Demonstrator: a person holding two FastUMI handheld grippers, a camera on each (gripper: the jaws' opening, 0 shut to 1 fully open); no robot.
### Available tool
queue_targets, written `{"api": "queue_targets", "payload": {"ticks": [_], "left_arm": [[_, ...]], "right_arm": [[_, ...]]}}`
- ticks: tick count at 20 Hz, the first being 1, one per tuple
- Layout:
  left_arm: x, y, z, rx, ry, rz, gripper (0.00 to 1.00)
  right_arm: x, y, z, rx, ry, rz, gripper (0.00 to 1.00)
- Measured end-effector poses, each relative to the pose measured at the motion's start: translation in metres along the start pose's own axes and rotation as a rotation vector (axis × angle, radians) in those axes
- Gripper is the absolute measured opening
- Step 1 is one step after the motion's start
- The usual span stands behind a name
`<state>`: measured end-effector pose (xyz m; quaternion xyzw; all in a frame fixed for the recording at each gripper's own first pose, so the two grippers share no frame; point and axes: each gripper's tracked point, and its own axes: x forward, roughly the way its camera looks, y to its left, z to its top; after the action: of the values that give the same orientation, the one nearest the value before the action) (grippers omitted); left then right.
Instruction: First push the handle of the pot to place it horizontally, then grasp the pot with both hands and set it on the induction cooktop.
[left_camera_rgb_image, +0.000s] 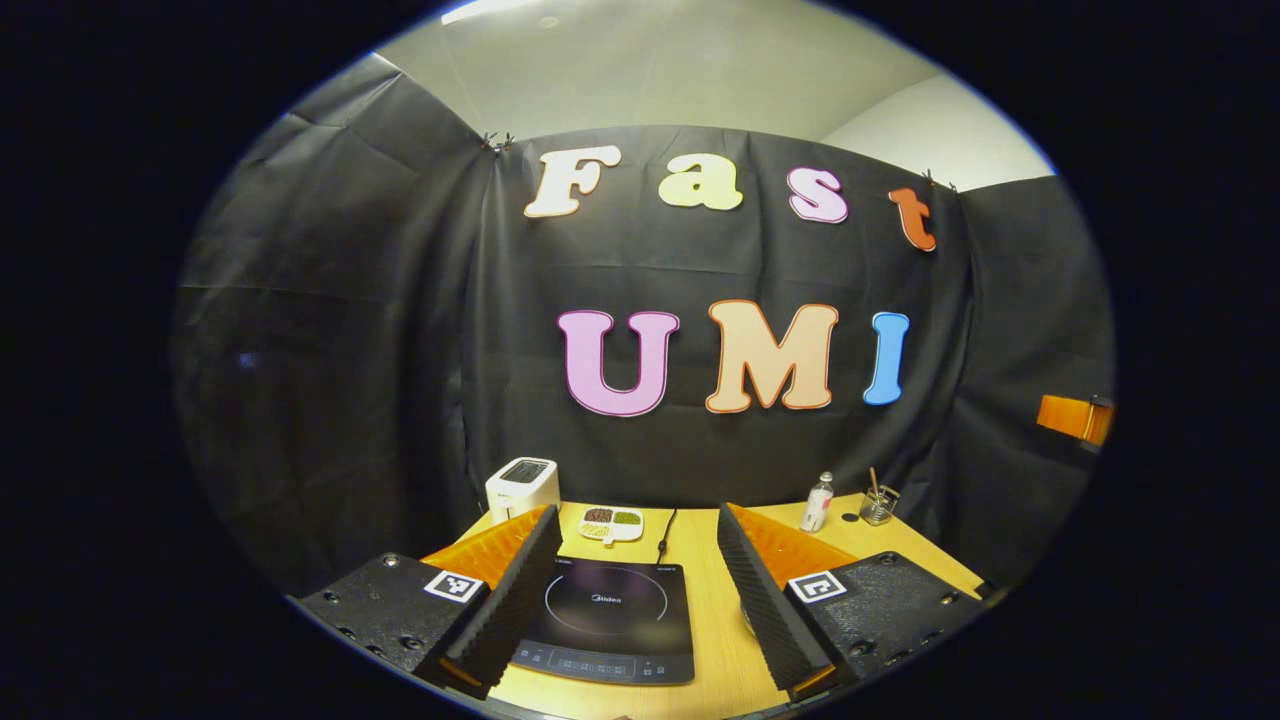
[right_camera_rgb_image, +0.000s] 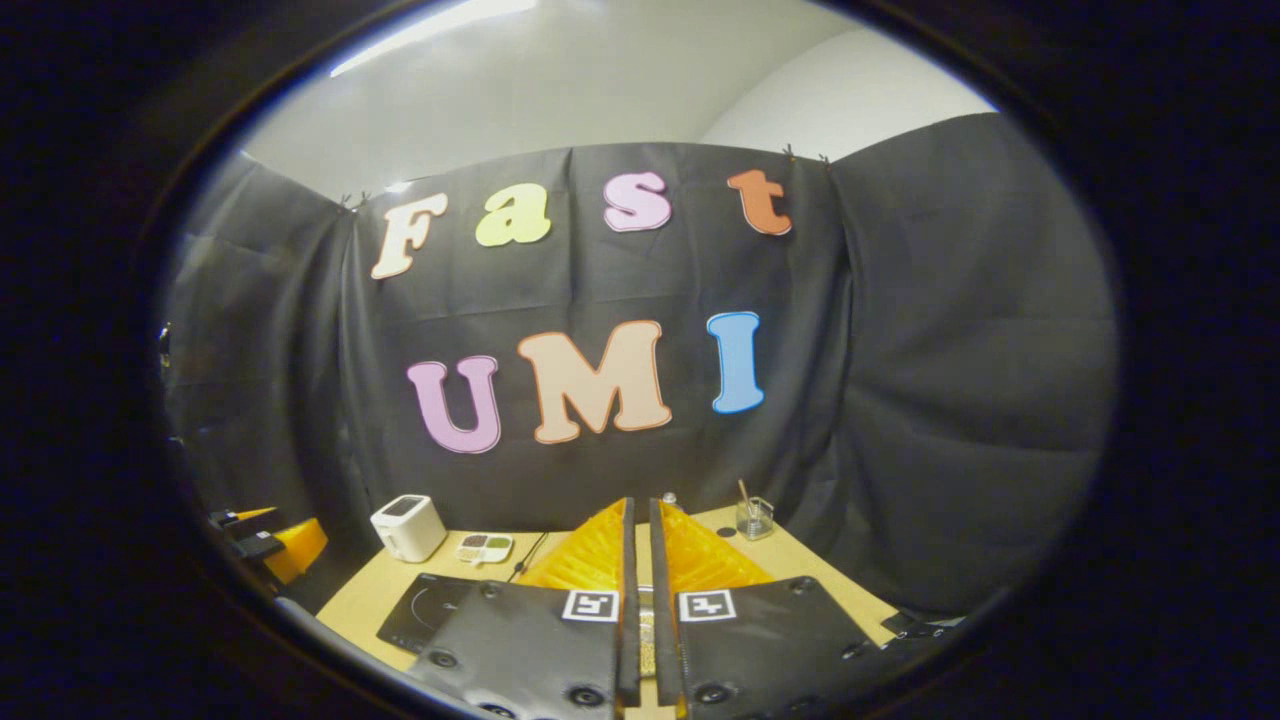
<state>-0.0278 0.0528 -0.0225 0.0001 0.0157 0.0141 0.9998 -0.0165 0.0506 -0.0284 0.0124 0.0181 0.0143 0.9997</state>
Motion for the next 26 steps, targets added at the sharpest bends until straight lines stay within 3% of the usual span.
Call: {"api": "queue_targets", "payload": {"ticks": [1, 2, 3, 4, 13, 14, 19, 26], "left_arm": [[0.001, 0.002, -0.002, 0.0, 0.003, 0.001, 0.92], [0.002, 0.003, -0.003, 0.0, 0.007, 0.001, 0.92], [0.002, 0.004, -0.004, 0.0, 0.009, 0.0, 0.92], [0.004, 0.005, -0.005, 0.001, 0.014, 0.0, 0.95], [0.009, 0.015, -0.02, 0.012, 0.045, 0.0, 0.92], [0.01, 0.016, -0.022, 0.012, 0.05, -0.001, 0.92], [0.013, 0.021, -0.03, 0.015, 0.067, -0.007, 0.92], [0.03, 0.016, -0.043, 0.028, 0.103, -0.035, 0.95]], "right_arm": [[0.001, -0.001, -0.005, -0.006, 0.012, -0.006, 0.01], [0.002, 0.0, -0.01, -0.008, 0.024, -0.008, 0.07], [0.002, 0.001, -0.014, -0.007, 0.034, -0.009, 0.01], [0.004, 0.002, -0.02, -0.005, 0.046, -0.01, 0.01], [-0.001, 0.008, -0.092, 0.014, 0.215, -0.025, 0.01], [0.0, 0.009, -0.1, 0.02, 0.236, -0.027, 0.07], [-0.007, 0.01, -0.14, 0.107, 0.336, -0.044, 0.08], [-0.013, -0.017, -0.2, 0.21, 0.526, -0.143, 0.09]]}}
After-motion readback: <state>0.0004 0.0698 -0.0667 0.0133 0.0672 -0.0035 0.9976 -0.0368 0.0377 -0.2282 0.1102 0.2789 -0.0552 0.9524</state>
